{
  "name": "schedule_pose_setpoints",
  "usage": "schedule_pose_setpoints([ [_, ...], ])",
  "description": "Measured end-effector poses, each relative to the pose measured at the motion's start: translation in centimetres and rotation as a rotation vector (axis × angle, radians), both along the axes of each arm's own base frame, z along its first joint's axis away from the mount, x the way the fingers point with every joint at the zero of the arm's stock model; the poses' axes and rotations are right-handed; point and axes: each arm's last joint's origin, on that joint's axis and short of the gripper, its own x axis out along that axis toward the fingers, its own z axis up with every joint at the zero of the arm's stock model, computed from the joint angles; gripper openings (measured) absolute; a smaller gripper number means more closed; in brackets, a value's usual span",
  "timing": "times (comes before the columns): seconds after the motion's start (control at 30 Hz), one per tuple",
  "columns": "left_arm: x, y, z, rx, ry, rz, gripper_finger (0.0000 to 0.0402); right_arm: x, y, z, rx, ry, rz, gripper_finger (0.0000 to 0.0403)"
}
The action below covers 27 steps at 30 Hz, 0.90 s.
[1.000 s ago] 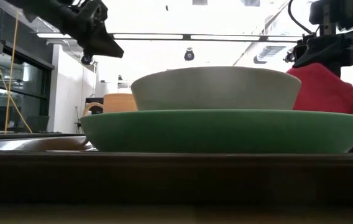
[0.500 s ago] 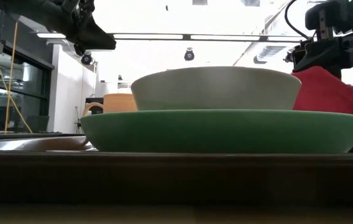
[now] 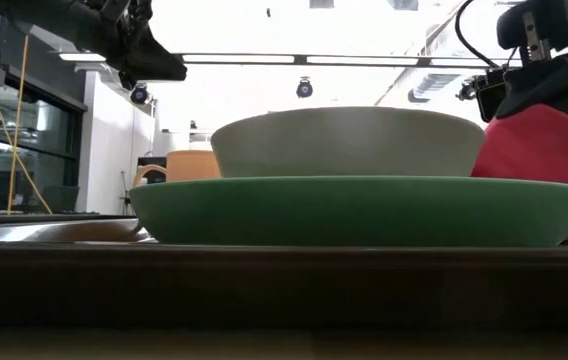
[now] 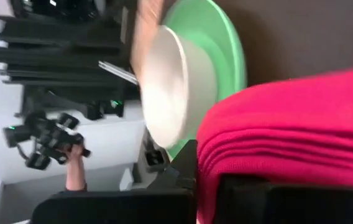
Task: Set up tray
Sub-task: Put the red table napkin to the right of the green plate on the brown serving tray
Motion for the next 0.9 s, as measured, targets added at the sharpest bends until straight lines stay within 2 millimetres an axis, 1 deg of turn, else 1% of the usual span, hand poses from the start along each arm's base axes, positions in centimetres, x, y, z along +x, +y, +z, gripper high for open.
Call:
schedule_pose_setpoints([
  [0.23,0.0,0.0,0.0,0.006,0.003,0.012,0.0113,0.5,-0.9,1.2,-0.020,-0.135,-0.075,0.0000],
  [0.27,0.0,0.0,0.0,0.006,0.003,0.012,0.0113,0.4,-1.0,1.0,-0.017,-0.115,-0.072,0.0000],
  [0.37,0.0,0.0,0.0,0.004,0.003,0.006,0.0113,-0.1,-0.6,-0.2,0.004,0.027,-0.040,0.0000],
  [0.43,0.0,0.0,0.0,-0.004,0.000,-0.007,0.0113,-0.3,-0.4,-0.7,0.008,0.072,-0.024,0.0000],
  [0.53,0.0,0.0,0.0,-0.007,-0.001,-0.009,0.0113,-0.2,-0.3,-0.4,0.007,0.044,-0.019,0.0000],
  [0.77,0.0,0.0,0.0,-0.007,-0.001,-0.008,0.0113,-0.2,-0.3,-0.3,0.057,0.057,-0.019,0.0000],
  [0.9,0.0,0.0,0.0,-0.002,0.001,-0.008,0.0113,0.2,-0.7,0.6,0.069,-0.042,-0.033,0.0000],
])
